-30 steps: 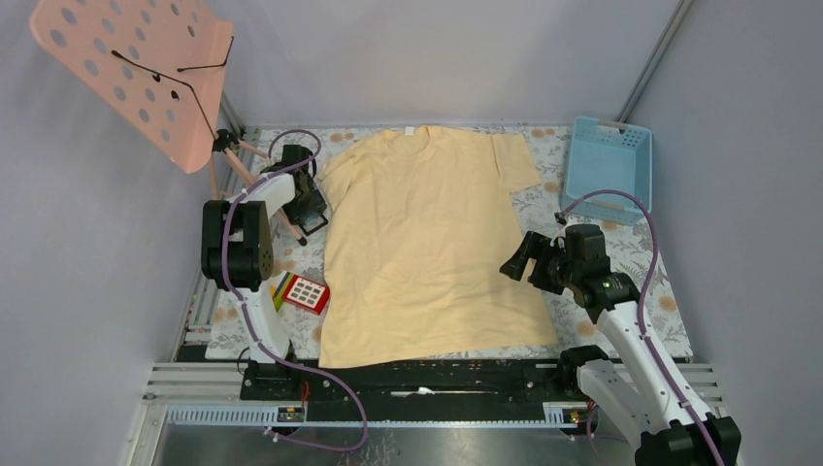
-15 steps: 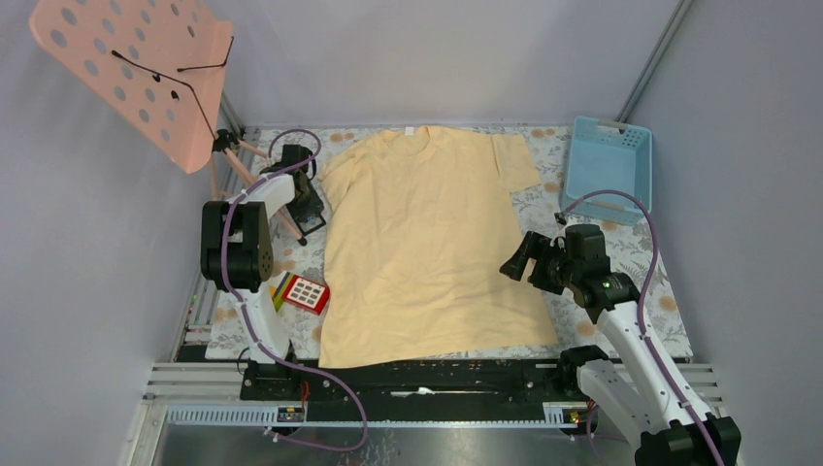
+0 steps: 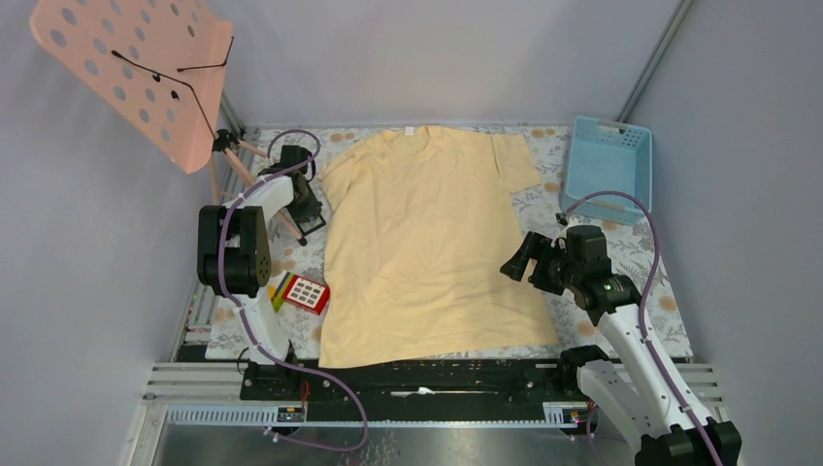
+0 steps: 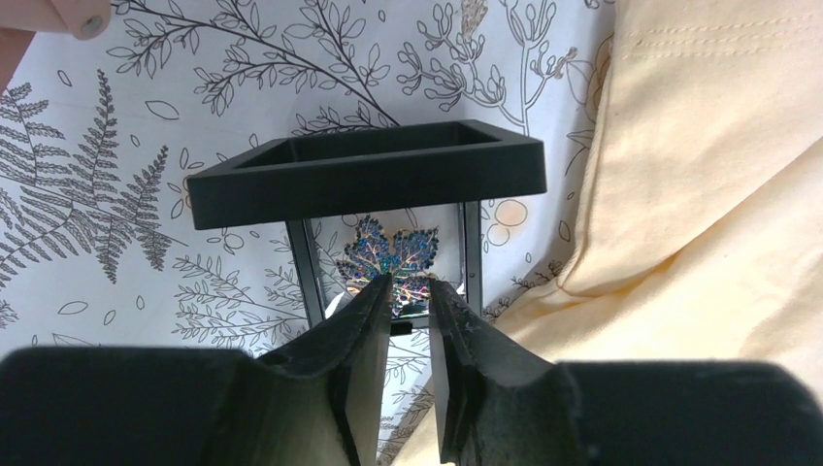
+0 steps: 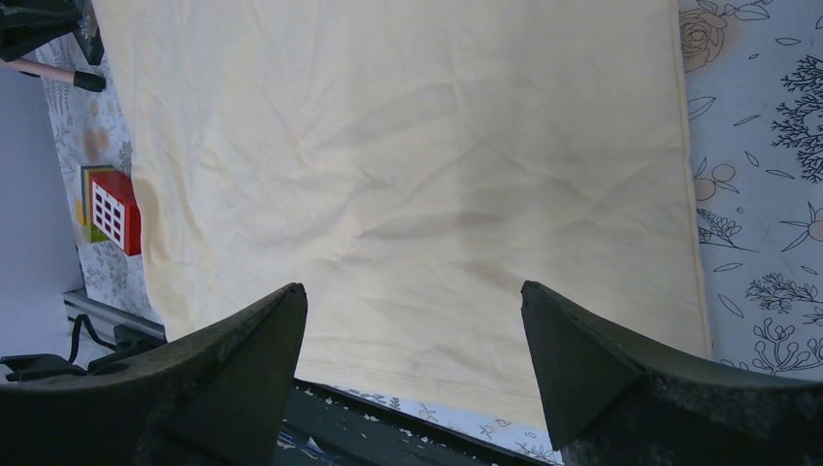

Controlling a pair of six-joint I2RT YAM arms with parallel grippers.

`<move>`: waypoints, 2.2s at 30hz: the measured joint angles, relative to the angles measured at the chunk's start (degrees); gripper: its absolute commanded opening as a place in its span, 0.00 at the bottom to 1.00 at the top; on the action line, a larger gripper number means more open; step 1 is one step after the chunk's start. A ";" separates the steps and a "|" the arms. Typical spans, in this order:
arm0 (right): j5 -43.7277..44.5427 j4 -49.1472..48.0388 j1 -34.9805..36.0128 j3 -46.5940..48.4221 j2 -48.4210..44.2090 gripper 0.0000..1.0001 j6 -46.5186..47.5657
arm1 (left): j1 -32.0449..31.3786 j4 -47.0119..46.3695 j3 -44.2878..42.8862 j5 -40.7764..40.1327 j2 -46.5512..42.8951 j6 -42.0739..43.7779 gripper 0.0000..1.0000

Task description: Pin the brooch onto the clothing

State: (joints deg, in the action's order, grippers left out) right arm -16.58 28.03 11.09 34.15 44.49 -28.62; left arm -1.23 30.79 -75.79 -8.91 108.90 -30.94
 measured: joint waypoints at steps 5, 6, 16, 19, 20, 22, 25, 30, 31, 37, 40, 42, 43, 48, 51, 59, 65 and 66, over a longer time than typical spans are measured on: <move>0.00 0.00 0.00 -0.04 -0.55 0.88 -0.15 | -0.22 0.17 0.31 -0.50 0.00 0.55 0.47; 0.00 0.00 0.00 -0.04 -0.61 0.88 -0.15 | -0.24 0.17 0.31 -0.59 0.00 0.68 0.51; 0.00 0.04 0.00 -0.07 -0.63 0.89 -0.15 | -0.31 -0.22 0.46 -1.05 -0.07 0.66 0.59; 0.00 0.07 0.00 -0.07 -0.63 0.89 -0.15 | -0.37 -0.46 0.46 -1.01 -0.07 0.57 0.59; 0.02 0.09 0.00 -0.07 -0.63 0.89 -0.15 | -0.37 -0.55 0.46 -1.03 -0.07 0.46 0.60; 0.02 0.09 0.00 -0.07 -0.63 0.89 -0.15 | -0.37 -0.59 0.46 -1.01 -0.07 0.39 0.60; 0.02 0.11 0.00 -0.07 -0.63 0.89 -0.15 | -0.35 -0.81 0.46 -0.98 -0.07 0.24 0.61; 0.11 0.13 0.00 -0.26 -0.63 0.89 -0.15 | -0.33 -1.09 0.46 -0.94 -0.07 -0.09 0.62; 0.15 0.17 0.00 -0.28 -0.63 0.89 -0.15 | -0.33 -1.16 0.46 -0.96 -0.07 -0.20 0.62; 0.48 0.20 0.00 -0.31 -0.63 0.89 -0.15 | -0.28 -1.20 0.44 -1.03 -0.04 -0.59 0.61; 0.52 0.20 0.00 -0.31 -0.63 0.89 -0.15 | -0.28 -1.09 0.37 -1.22 0.20 -0.63 0.61; 0.55 0.17 0.00 -0.31 -0.61 0.89 -0.15 | -0.28 -0.87 0.11 -1.36 0.72 -0.63 0.60; 0.55 0.20 0.00 -0.31 -0.61 0.89 -0.15 | -0.28 -0.87 0.04 -1.40 0.92 -0.61 0.60; 0.55 0.17 0.00 -0.31 -0.61 0.89 -0.15 | -0.26 0.02 0.02 -2.54 1.20 -0.59 0.61; 0.55 0.17 0.00 -0.31 -0.61 0.89 -0.15 | -0.37 0.15 0.00 -2.97 1.29 -0.57 0.60; 0.55 0.15 0.00 -0.61 -0.59 0.89 -0.15 | -0.33 1.73 -1.49 -3.54 2.58 -0.33 0.50; 0.57 0.17 0.00 -0.92 -0.79 0.89 -0.15 | -0.33 2.10 -1.77 -3.52 2.71 -0.35 0.37; 0.57 0.17 0.00 -0.94 -0.83 0.89 -0.15 | -0.37 2.10 -1.77 -3.52 2.71 -0.35 0.35</move>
State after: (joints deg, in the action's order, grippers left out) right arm -16.01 28.21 11.09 33.21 43.66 -28.77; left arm -1.61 32.88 -77.56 -12.43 111.61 -31.29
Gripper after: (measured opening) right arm 0.887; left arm 0.401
